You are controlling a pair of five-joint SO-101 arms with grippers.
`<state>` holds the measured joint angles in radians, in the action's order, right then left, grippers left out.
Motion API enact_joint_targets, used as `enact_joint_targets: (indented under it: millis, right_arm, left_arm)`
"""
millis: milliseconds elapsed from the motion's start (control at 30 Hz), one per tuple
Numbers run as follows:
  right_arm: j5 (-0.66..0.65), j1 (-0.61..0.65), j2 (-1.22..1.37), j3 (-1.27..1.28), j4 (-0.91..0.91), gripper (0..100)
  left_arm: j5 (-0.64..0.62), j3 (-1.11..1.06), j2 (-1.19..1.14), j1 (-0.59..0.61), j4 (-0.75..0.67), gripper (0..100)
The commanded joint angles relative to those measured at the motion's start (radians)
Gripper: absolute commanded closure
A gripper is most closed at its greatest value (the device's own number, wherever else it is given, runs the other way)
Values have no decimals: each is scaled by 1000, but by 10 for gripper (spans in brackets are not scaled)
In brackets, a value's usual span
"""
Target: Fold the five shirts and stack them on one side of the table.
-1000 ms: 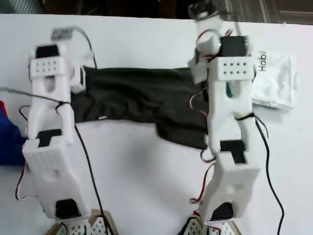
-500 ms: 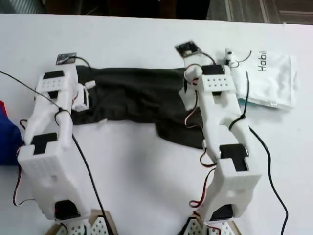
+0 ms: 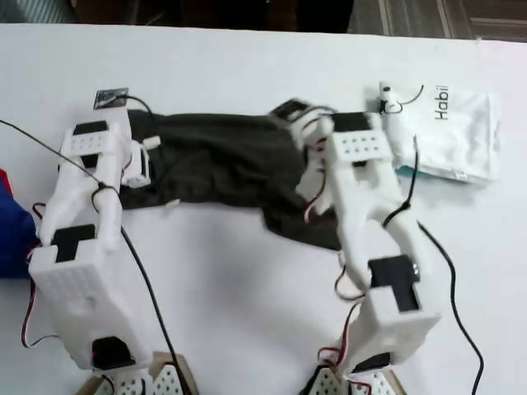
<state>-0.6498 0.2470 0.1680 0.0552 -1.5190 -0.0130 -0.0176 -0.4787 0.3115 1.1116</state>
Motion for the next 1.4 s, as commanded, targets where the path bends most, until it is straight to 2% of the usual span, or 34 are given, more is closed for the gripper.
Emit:
enact_joint_targets:
  millis: [0, 167, 400, 533, 700, 867, 1067, 1267, 1367]
  right_arm:
    - [-51, 67, -101, 75, 27, 785]
    - [-51, 82, -99, 183, 133, 784]
    - [-51, 189, -99, 331, 216, 784]
    - [-51, 189, -87, 384, 320, 785]
    - [-51, 171, 47, 362, 351, 786]
    - [-46, 74, 189, 229, 321, 795]
    - [-49, 15, 259, 80, 231, 988]
    - [-52, -4, 206, -52, 127, 979]
    - [-110, -4, 160, -121, 77, 979]
  left_arm:
    - [2, -1, 5, 31, -41, 831]
    - [2, -1, 5, 31, -41, 832]
    - [2, -1, 5, 31, -41, 832]
    - [2, -1, 5, 31, -41, 832]
    - [2, -1, 5, 31, -41, 832]
    - [3, -1, 5, 31, -40, 832]
    - [5, -1, 5, 31, -40, 832]
    - [5, -1, 5, 31, -40, 832]
    - [5, -1, 5, 31, -40, 832]
